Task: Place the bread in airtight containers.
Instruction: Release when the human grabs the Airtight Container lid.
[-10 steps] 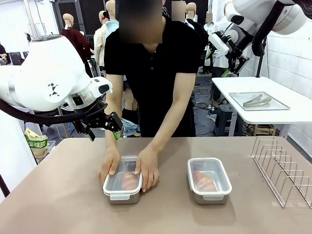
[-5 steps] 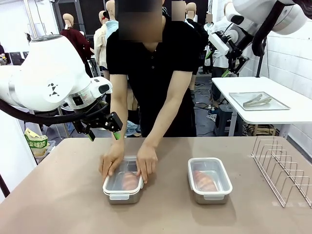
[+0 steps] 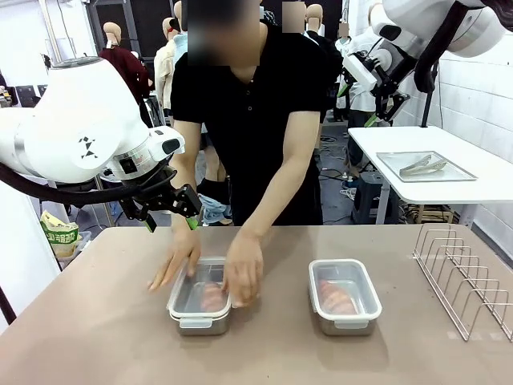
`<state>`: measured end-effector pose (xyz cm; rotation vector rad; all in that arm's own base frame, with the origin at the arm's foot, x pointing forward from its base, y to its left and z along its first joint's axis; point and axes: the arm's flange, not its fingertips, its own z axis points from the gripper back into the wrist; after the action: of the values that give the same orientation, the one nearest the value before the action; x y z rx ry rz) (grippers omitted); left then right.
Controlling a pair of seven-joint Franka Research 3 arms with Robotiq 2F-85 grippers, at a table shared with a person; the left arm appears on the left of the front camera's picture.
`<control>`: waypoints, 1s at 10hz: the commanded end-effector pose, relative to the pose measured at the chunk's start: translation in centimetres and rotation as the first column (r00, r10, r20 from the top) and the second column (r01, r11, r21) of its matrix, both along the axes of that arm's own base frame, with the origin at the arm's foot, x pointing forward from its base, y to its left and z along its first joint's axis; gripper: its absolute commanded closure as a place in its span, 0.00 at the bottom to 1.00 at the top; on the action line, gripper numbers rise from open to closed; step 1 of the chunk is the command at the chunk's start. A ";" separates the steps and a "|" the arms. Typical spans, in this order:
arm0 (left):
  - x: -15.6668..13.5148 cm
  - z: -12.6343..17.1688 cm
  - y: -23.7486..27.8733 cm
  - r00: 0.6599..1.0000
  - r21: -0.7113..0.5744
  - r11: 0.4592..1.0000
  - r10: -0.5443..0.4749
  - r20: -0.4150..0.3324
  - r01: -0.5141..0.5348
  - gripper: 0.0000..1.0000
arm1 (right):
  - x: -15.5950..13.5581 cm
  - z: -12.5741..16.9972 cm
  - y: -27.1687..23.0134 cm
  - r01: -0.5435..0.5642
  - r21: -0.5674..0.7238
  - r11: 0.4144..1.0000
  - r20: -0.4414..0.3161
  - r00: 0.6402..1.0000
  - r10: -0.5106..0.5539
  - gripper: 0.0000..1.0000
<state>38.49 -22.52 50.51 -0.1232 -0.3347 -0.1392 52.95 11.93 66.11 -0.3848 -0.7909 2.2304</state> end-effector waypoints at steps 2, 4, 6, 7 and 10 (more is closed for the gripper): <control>0.1 0.1 0.1 1.000 0.006 1.000 0.003 0.004 -0.003 0.00 | 0.0 0.0 0.0 -0.002 -0.001 1.000 0.004 1.000 0.002 0.00; 0.1 0.1 0.1 1.000 0.006 1.000 0.003 0.004 -0.003 0.00 | 0.0 0.0 0.0 -0.002 -0.001 1.000 0.004 1.000 0.002 0.00; 0.1 0.1 0.1 1.000 0.006 1.000 0.003 0.004 -0.003 0.00 | 0.0 0.0 0.0 -0.002 -0.001 1.000 0.004 1.000 0.002 0.00; 0.1 0.1 0.1 1.000 0.006 1.000 0.003 0.004 -0.003 0.00 | 0.0 0.0 0.0 -0.002 -0.001 1.000 0.004 1.000 0.002 0.00; 0.1 0.1 0.1 1.000 0.006 1.000 0.003 0.004 -0.003 0.00 | 0.0 0.0 0.0 -0.002 -0.001 1.000 0.004 1.000 0.002 0.00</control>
<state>38.49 -22.52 50.51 -0.1232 -0.3347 -0.1392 52.95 11.93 66.11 -0.3848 -0.7909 2.2304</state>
